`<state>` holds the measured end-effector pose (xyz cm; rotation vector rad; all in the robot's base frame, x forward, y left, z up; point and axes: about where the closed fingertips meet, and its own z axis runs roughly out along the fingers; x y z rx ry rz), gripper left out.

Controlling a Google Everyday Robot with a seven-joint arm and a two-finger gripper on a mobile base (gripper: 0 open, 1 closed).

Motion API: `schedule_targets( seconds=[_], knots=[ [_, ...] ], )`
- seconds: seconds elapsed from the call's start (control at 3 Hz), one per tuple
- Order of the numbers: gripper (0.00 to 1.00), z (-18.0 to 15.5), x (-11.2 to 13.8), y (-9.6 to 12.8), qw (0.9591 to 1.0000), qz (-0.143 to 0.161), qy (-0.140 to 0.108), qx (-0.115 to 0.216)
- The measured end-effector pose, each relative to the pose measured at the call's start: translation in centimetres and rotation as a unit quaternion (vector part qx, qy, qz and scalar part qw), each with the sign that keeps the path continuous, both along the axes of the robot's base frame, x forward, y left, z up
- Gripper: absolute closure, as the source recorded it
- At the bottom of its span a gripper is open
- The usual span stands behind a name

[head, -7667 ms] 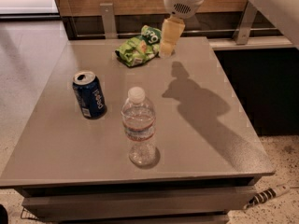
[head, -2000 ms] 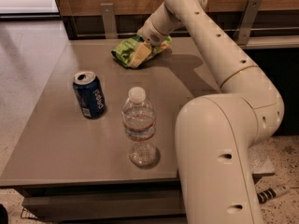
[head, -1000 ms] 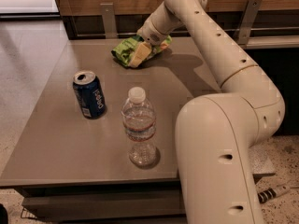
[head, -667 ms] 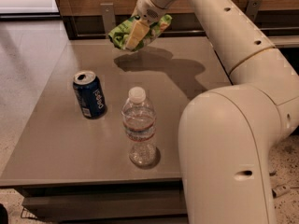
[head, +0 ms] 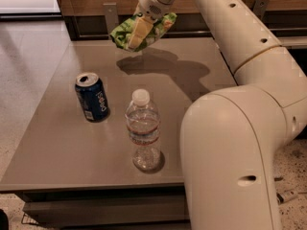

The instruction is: Pick green rice chip bag

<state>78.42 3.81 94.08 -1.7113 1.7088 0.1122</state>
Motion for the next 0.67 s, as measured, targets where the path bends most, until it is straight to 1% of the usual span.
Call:
schedule_targets(
  seconds=[0.33,0.67],
  knots=[
    [1.00,2.2,-0.6,0.5,0.9998,0.004,-0.014,-0.014],
    [1.00,4.1,-1.1,0.7,0.9995,0.014,-0.028,-0.010]
  ],
)
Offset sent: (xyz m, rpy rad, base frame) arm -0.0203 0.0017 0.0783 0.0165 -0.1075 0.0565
